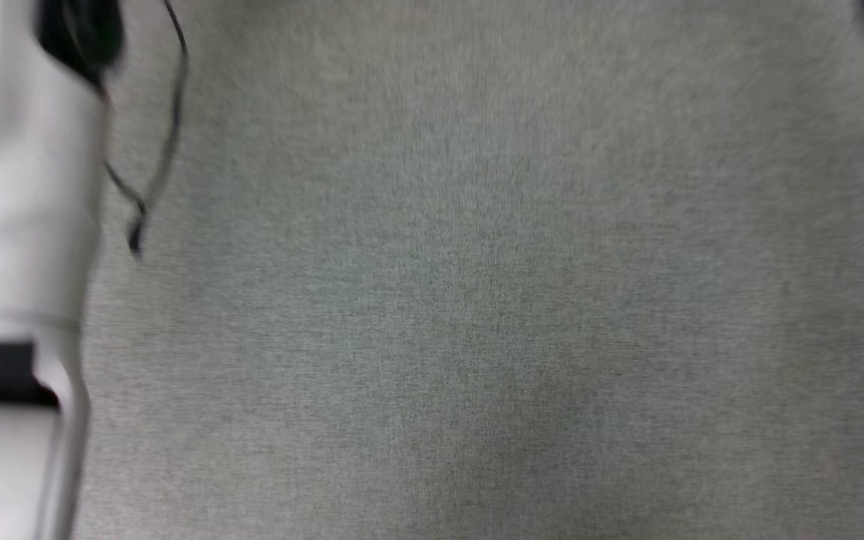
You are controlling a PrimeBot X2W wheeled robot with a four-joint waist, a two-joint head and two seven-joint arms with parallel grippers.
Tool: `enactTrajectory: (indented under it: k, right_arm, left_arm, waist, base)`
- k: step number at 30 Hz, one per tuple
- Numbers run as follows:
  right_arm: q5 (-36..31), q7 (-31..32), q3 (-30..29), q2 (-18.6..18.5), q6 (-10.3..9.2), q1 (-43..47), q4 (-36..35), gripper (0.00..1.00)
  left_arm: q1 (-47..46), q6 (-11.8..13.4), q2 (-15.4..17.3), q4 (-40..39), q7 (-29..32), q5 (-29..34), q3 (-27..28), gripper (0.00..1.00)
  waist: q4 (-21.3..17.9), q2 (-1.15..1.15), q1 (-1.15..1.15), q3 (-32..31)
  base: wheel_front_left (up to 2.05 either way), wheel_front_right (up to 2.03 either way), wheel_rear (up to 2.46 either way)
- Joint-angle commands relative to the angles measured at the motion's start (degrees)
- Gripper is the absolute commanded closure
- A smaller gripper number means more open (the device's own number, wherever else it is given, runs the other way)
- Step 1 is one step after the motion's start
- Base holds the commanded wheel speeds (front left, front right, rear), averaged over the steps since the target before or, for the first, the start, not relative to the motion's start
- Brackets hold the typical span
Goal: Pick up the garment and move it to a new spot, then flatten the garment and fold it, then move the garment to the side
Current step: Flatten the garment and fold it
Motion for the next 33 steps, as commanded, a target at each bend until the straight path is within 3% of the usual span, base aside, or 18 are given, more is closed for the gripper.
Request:
enactTrajectory:
  k: [1, 10, 17, 23, 24, 33]
  right_arm:
    - [1.23, -0.84, 1.27, -0.59, -0.04, 5.03, 0.38, 1.0]
    - [6.73, -2.59, 5.22, -2.6, -0.04, 27.33, -1.62, 1.0]
    - [8.34, -1.41, 5.83, -3.84, -0.04, 42.89, -6.74, 1.0]
    - [8.07, -0.2, 3.32, -5.1, -0.04, 53.74, -12.5, 1.0]
    - [7.46, 0.09, 1.39, -5.47, -0.05, 57.62, -15.48, 1.0]
    - [1.75, 6.52, -9.98, -3.34, -0.08, 75.14, -29.62, 1.0]
  left_arm:
    - [4.59, -0.81, -0.28, 0.48, -0.65, -0.86, 0.18, 1.0]
    - [29.13, -2.22, -0.19, -1.32, -0.76, -4.41, 0.06, 1.0]
    - [46.75, 0.04, 1.65, -9.44, 0.4, -5.89, -0.04, 1.0]
    - [59.99, 4.33, 3.35, -20.3, 2.66, -7.03, 0.51, 1.0]
    - [65.26, 6.79, 4.68, -25.73, 3.66, -7.44, 1.4, 1.0]
    - [85.06, 17.51, 8.16, -49.54, 10.64, -8.93, 3.53, 1.0]
  waist:
    - [0.1, 0.0, 0.0, -4.97]
    - [-0.49, 0.0, 0.0, -17.59]
    - [-1.87, 0.0, 0.0, -24.63]
    - [-2.73, 0.0, 0.0, -27.89]
    - [-3.14, 0.0, 0.0, -28.82]
    - [-3.17, 0.0, 0.0, -32.54]
  base:
    - [0.0, 0.0, 0.0]
    - [0.0, 0.0, 0.0]
    - [0.0, 0.0, 0.0]
    - [0.0, 0.0, 0.0]
    - [0.0, 0.0, 0.0]
    - [0.0, 0.0, 0.0]
